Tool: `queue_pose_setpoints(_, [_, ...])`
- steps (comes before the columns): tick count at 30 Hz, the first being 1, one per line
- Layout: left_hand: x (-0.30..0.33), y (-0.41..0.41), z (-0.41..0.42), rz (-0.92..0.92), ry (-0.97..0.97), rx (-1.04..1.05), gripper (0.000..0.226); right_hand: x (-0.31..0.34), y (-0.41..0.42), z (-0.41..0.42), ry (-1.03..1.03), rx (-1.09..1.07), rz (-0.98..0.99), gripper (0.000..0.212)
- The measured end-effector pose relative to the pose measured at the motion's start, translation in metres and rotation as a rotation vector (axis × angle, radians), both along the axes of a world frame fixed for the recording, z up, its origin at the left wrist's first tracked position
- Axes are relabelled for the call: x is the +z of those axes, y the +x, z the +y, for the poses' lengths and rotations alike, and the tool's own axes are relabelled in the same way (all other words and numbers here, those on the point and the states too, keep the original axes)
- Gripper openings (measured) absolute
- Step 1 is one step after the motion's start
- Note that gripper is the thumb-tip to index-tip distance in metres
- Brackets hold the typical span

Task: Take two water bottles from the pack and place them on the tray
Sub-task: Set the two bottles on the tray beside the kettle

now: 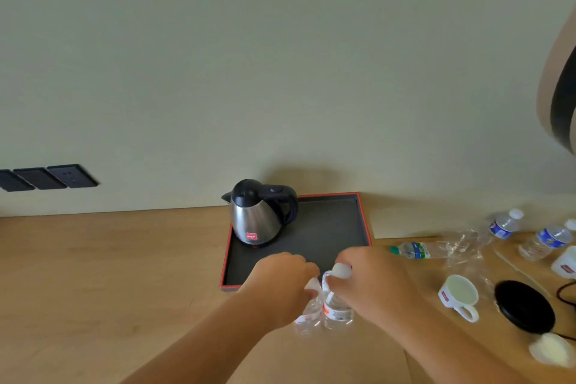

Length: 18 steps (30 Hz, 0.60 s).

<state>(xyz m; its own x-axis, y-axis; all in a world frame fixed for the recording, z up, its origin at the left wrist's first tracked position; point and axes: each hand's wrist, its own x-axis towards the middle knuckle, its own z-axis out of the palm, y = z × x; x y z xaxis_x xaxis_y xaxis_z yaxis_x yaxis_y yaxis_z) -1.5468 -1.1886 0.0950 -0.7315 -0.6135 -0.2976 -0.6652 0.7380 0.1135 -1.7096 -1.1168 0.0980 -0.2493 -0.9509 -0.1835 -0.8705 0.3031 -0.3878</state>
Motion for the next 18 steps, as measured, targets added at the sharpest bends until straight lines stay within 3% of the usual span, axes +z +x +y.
queue_pose_setpoints(8, [0.046,-0.085,-0.077,-0.012,-0.055,0.122,0.015,0.043,-0.094,-0.084,-0.161,0.091,-0.092,0.019])
queue_pose_setpoints(13, [0.029,-0.124,-0.133,0.037,-0.048,0.219,0.024,0.028,-0.138,-0.146,-0.199,0.139,-0.029,0.021])
queue_pose_setpoints(18, [0.006,-0.149,-0.181,0.063,-0.097,0.188,0.03,0.002,-0.159,-0.184,-0.164,0.05,-0.064,0.019])
